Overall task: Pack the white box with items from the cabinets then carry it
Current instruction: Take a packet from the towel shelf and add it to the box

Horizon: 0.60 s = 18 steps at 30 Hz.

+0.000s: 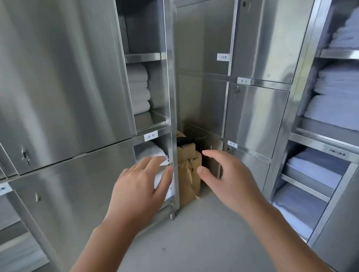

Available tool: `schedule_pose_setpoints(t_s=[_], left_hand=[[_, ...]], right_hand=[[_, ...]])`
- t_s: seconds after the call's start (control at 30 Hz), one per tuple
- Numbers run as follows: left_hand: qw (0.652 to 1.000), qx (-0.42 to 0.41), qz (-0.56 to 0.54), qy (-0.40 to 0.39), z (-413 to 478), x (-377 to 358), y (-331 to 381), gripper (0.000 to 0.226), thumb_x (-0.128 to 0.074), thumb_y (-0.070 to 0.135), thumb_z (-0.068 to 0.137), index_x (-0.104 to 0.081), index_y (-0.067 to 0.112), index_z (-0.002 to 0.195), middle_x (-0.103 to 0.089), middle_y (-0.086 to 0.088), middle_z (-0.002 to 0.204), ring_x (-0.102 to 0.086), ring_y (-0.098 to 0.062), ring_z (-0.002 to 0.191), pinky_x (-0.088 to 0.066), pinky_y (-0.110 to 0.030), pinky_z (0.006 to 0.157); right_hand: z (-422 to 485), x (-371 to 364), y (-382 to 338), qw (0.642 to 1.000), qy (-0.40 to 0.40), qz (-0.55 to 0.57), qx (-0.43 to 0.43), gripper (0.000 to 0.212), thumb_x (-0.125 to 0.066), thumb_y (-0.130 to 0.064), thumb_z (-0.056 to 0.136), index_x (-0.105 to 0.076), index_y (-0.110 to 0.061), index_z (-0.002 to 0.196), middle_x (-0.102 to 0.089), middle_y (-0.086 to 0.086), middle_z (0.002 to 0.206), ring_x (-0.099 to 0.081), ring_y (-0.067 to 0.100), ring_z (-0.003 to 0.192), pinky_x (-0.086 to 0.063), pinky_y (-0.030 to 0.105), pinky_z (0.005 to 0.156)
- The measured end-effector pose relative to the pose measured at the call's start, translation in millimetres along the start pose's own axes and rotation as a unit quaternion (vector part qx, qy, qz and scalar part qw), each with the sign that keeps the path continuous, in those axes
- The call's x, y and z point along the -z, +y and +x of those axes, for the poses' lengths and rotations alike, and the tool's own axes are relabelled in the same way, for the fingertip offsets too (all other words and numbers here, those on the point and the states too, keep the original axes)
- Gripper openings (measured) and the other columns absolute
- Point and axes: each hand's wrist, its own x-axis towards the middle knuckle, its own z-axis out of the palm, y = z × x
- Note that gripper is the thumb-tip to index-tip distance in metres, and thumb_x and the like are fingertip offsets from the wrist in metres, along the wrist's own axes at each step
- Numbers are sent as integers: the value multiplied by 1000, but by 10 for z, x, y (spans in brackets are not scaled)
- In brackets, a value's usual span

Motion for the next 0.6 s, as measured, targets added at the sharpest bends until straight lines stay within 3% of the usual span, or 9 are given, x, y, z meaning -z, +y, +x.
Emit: schedule_pose_setpoints(t_s=[0.13, 0.3, 0.4, 0.6], left_hand=[[1000, -10, -3, -17, 441, -262, 20, 48, -33, 52, 96, -60, 24, 124, -65, 6, 119, -63, -26, 94, -44, -33, 82], [998, -47, -47, -22, 1267, -718, -81, 53, -24, 58, 99, -56, 28, 128, -62, 9, 126, -61, -21, 105, -47, -37, 88], [992, -79, -83, -43, 1805, -1101, -43, 51, -28, 56, 98, -54, 28, 132, -60, 9, 129, -61, -21, 107, -48, -39, 89], [969, -191, -123, -92, 2652, -1882, 479, 42, -38, 49, 101, -58, 23, 127, -63, 5, 125, -62, -24, 103, -47, -36, 86]], right_hand=[[323, 3, 325, 1000, 5, 9, -15, 46, -61, -49, 94, -58, -35, 138, -59, -22, 138, -49, -1, 130, -35, 16, 96], [856, 58, 755, 997, 52, -13, -54, 45, -59, -52, 93, -59, -37, 135, -59, -23, 135, -50, -2, 127, -36, 14, 93], [1166, 152, 994, 992, 81, -31, -94, 42, -64, -45, 93, -61, -35, 133, -61, -23, 132, -57, 7, 122, -42, 24, 98], [1492, 587, 1581, 968, 151, -80, -185, 42, -65, -47, 93, -61, -38, 134, -61, -22, 127, -53, 4, 123, -40, 23, 97]])
